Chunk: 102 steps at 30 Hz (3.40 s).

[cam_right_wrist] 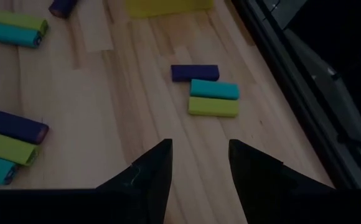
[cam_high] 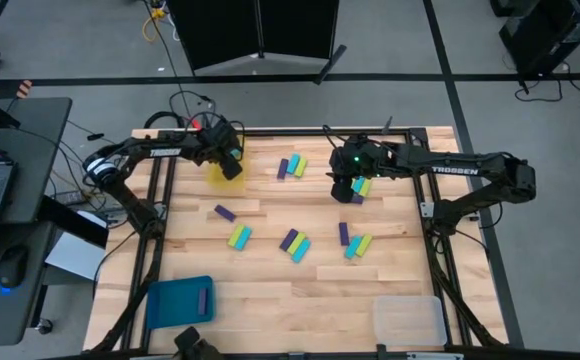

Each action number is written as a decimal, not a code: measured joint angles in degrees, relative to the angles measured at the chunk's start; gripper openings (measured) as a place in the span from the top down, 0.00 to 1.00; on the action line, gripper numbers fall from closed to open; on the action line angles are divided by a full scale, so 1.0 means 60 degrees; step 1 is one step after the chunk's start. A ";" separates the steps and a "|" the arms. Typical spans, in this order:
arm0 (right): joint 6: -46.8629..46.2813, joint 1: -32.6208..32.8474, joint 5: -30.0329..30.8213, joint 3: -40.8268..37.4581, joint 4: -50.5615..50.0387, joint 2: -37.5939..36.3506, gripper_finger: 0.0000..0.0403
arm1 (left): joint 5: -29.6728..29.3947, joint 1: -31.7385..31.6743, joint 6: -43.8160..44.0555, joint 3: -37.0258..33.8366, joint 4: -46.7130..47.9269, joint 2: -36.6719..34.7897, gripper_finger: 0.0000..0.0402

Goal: Sort blocks
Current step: Put the blue block into the yellow bin

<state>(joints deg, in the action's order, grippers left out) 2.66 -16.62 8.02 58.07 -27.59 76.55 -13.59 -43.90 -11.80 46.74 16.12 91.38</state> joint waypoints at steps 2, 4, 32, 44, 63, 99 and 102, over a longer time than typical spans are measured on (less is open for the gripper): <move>-0.0193 0.0019 0.0312 0.0001 0.0035 0.0000 0.58 | -0.0009 0.0017 0.0025 -0.0001 -0.0037 -0.0148 0.57; -0.0233 0.0047 0.0588 -0.0001 0.0035 0.0000 0.57 | 0.0139 0.0025 0.0050 -0.0004 -0.0077 -0.0382 0.57; -0.4304 0.2696 0.0683 0.0003 -0.2370 -0.0412 0.71 | 0.2710 0.4073 0.1026 -0.4047 -0.8372 -0.4559 0.67; -0.4460 0.4792 0.0161 0.0003 -0.1978 0.0939 0.59 | 0.2809 0.5392 0.0776 -0.4750 -0.9079 -0.4555 0.67; -0.0899 0.4328 -0.1781 0.0014 0.2824 0.4102 0.47 | 0.2776 0.5847 0.0723 -0.4743 -0.9164 -0.4555 0.67; -0.0997 0.4652 -0.1700 0.0010 0.3169 0.4487 0.49 | 0.2802 0.5901 0.0723 -0.4739 -0.8911 -0.4545 0.67; -0.0737 0.4517 -0.1813 0.0010 0.3081 0.4586 0.49 | 0.2811 0.5901 0.0723 -0.4739 -0.8909 -0.4545 0.67</move>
<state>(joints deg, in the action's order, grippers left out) -1.76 10.48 -2.85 58.13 -9.10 104.07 3.28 -8.49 -7.46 18.31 -37.33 64.12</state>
